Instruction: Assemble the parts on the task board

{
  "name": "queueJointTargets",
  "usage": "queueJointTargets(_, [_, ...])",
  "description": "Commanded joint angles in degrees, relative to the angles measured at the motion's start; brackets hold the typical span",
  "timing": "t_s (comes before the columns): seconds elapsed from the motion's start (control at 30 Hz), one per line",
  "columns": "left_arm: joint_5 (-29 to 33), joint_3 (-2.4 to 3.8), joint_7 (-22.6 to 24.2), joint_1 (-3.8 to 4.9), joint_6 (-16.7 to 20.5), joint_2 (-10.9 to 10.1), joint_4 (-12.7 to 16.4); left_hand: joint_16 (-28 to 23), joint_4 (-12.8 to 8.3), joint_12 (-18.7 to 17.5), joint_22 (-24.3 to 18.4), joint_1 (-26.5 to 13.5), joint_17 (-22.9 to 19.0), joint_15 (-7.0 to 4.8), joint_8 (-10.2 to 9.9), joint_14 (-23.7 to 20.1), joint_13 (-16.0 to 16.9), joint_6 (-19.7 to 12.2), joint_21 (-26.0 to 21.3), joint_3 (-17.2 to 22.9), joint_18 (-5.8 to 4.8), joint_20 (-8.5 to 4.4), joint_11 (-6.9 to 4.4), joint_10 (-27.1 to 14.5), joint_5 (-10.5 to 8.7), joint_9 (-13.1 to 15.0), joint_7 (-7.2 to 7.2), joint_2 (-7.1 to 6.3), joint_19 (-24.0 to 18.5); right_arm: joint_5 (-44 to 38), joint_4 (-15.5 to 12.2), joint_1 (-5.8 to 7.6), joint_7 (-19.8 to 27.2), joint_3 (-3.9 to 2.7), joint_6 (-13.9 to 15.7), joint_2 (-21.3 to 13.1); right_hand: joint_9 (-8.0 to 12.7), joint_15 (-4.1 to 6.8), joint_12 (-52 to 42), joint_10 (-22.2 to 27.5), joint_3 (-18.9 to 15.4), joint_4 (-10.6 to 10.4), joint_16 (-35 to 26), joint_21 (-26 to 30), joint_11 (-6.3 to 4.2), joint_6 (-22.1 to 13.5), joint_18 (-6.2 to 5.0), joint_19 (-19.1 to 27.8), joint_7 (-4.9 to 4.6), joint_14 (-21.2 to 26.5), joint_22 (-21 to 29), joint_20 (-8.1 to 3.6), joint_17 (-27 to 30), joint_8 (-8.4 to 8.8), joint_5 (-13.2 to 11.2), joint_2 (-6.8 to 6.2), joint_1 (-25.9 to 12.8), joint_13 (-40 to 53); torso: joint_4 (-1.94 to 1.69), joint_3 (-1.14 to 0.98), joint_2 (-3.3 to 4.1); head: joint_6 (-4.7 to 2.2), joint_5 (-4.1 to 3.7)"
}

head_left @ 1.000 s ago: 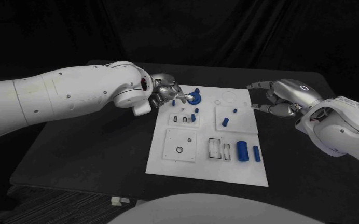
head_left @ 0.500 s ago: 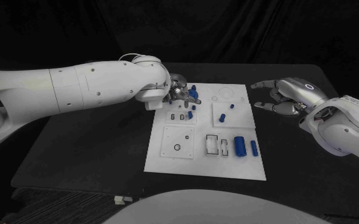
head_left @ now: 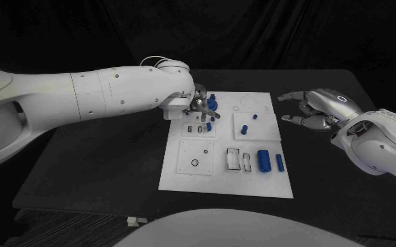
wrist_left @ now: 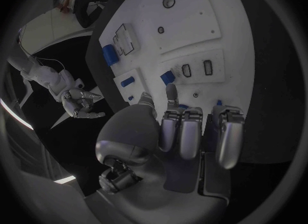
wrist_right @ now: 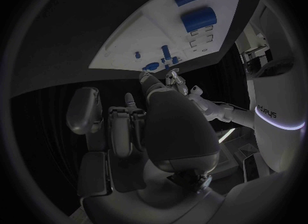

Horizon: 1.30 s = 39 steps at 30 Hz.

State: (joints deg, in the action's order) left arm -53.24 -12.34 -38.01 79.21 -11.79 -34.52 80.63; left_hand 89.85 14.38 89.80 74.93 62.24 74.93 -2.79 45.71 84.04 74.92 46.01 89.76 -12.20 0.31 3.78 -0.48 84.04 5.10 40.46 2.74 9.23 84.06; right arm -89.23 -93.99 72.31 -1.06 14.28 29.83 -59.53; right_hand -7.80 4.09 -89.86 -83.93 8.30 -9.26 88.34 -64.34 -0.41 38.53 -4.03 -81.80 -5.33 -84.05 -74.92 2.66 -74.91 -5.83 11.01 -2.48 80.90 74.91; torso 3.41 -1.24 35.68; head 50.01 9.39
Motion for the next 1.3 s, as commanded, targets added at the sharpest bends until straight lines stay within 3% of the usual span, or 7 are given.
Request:
queueJointTargets(0.03, [-0.4,0.06,-2.6,0.09,-3.3,0.2,-0.1,0.2,-0.3,0.2,15.1,-0.9,15.1,-1.14,0.1,6.0,15.1,2.1,0.2,0.7,-0.31,-1.06,-1.03,6.0,0.24,2.8,-0.74,-0.18,5.9,-0.3,0.2,-0.30,0.4,-0.04,1.2,0.0,-0.1,-0.45,-0.1,-6.1,-0.1,-0.3,-0.2,-0.1,0.30,0.6,-0.66,-0.3,-0.02,-5.4,-8.9,0.02,-13.4,-0.28,0.2,0.44,-0.3,15.1,0.26,-0.08,-0.17,-0.01,0.34])
queueJointTargets(0.23, [-0.4,0.06,-3.1,0.08,-3.9,0.0,0.0,0.2,-0.7,0.2,15.1,-0.7,15.1,-1.36,-0.4,6.0,15.1,2.6,0.2,1.0,-0.31,-1.29,-1.24,6.0,0.43,3.5,-0.95,-0.18,5.9,-0.3,0.4,-0.50,0.5,-0.04,1.5,0.1,-0.1,-0.45,-0.1,-6.1,-0.1,-0.4,-0.3,0.2,0.30,0.8,-0.71,-0.2,-0.02,-5.4,-8.8,0.03,-13.3,-0.31,0.3,0.44,-0.4,15.1,0.36,-0.31,-0.29,-0.01,0.41])
queueJointTargets(0.73, [-0.4,0.04,-0.6,-0.47,-1.2,0.2,-0.7,0.2,-1.5,0.2,14.7,-0.6,15.1,-1.44,-3.5,6.0,15.1,2.8,0.0,2.1,-0.20,-1.51,-1.24,6.0,1.15,4.6,-0.86,0.09,5.6,-0.3,0.6,-0.62,0.7,-0.04,1.9,0.3,-0.2,-0.45,-0.1,-6.0,-0.1,-0.5,-0.3,0.2,0.31,1.7,-0.73,-0.2,-0.07,-5.4,-8.8,0.03,-13.3,-0.50,0.4,0.51,-0.5,15.1,0.30,-0.47,-0.64,-0.01,0.55])
queueJointTargets(0.87, [-0.4,0.04,0.1,-0.88,-0.2,0.5,-1.2,0.2,-1.8,0.2,14.5,-0.6,15.1,-1.37,-5.2,6.0,15.1,3.0,0.0,2.4,-0.16,-1.46,-1.13,6.0,1.48,4.7,-0.73,0.06,5.4,-0.3,0.6,-0.69,1.1,-0.04,2.3,0.2,-0.3,-0.45,-0.1,-6.0,-0.2,-0.6,-0.4,0.3,0.35,2.3,-0.73,-0.2,-0.13,-5.4,-8.8,0.04,-13.2,-0.62,0.5,0.56,-0.5,15.0,0.06,-0.59,-0.77,-0.01,0.27])
queueJointTargets(0.93, [-0.4,0.04,0.4,-1.14,0.2,0.7,-1.4,0.2,-2.2,0.2,14.5,-0.4,15.1,-1.30,-6.7,6.0,15.1,3.3,-0.1,2.8,-0.13,-1.41,-1.04,6.0,1.83,4.6,-0.62,-0.02,5.4,-0.3,0.6,-0.72,1.2,-0.04,2.4,0.2,-0.3,-0.45,-0.1,-6.0,-0.2,-0.6,-0.4,0.3,0.35,2.3,-0.73,-0.2,-0.13,-5.4,-8.8,0.04,-13.2,-0.62,0.5,0.56,-0.5,15.0,0.12,-0.51,-0.80,-0.01,0.36])
queueJointTargets(1.03, [-0.4,0.04,0.6,-1.54,0.4,0.9,-1.6,0.2,-2.6,0.2,14.4,-0.8,15.1,-1.01,-10.7,6.0,15.1,4.1,-0.1,3.2,-0.12,-1.16,-0.69,6.0,1.90,4.0,-0.19,-0.18,5.3,-0.3,0.6,-0.74,1.3,-0.04,2.4,0.2,-0.3,-0.46,0.1,-5.8,-0.2,-0.6,-0.4,0.4,0.35,2.5,-0.74,-0.2,-0.14,-5.4,-8.8,0.04,-13.2,-0.67,0.5,0.57,-0.5,14.8,0.21,-0.42,-0.87,-0.01,0.59])
queueJointTargets(1.3, [-0.4,0.04,0.8,-2.53,0.4,1.2,-2.1,0.2,-2.7,0.2,14.4,-0.9,15.1,-0.94,-11.6,6.0,15.1,4.7,-0.1,3.4,-0.12,-1.08,-0.64,6.0,1.78,4.0,-0.16,-0.21,5.3,-0.3,0.7,-0.78,1.5,-0.04,2.5,0.2,-0.3,-0.47,0.3,-5.7,-0.2,-0.7,-0.5,0.4,0.36,2.6,-0.75,-0.2,-0.15,-5.3,-8.8,0.04,-13.1,-0.71,0.5,0.58,-0.6,14.7,0.21,-0.48,-0.99,-0.01,0.58])
